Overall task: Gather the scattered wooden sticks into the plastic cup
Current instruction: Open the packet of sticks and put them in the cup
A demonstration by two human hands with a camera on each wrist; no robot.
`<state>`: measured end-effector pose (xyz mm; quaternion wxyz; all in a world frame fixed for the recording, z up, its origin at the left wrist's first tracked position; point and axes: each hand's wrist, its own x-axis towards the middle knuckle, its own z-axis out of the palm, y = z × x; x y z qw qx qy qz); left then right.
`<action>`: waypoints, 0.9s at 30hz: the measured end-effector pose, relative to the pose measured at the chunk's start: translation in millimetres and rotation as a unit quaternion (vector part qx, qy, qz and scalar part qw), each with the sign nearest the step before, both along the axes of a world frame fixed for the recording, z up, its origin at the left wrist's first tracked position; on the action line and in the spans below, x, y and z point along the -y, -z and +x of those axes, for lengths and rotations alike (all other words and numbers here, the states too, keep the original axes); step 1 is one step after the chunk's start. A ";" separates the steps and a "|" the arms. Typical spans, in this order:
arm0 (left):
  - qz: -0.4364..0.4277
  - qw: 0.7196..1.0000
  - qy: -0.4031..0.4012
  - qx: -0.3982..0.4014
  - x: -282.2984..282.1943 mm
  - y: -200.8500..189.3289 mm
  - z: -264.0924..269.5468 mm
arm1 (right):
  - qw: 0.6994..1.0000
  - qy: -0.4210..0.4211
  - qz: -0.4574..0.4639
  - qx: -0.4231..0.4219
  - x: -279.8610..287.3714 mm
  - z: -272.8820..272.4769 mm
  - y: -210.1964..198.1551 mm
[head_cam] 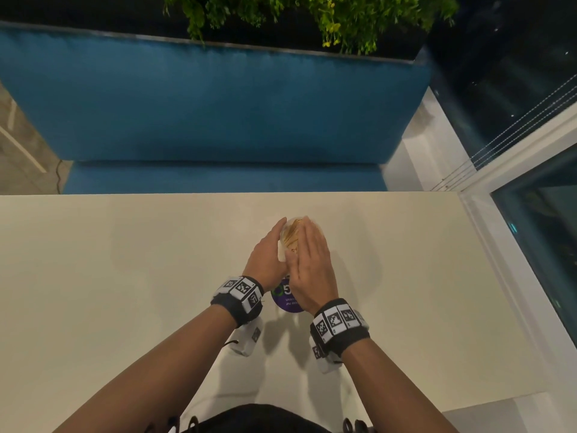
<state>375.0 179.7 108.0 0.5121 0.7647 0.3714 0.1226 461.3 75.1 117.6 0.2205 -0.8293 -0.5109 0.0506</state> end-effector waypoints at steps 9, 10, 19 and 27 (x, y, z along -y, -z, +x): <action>0.013 0.998 0.063 -0.022 -7.5 -2.9 -10.0 | 0.994 -0.009 -0.107 0.029 -7.2 2.4 12.4; 0.017 0.996 0.075 -0.032 -9.0 -1.2 -16.5 | 0.993 -0.013 -0.108 0.035 -6.1 3.3 13.3; 0.134 0.974 -0.010 -0.181 14.1 55.2 -135.1 | 1.000 0.001 0.017 -0.005 0.7 -2.6 9.8; -0.027 0.966 -0.133 -0.219 54.5 75.0 -150.5 | 0.989 -0.051 0.035 -0.136 21.3 -57.5 18.1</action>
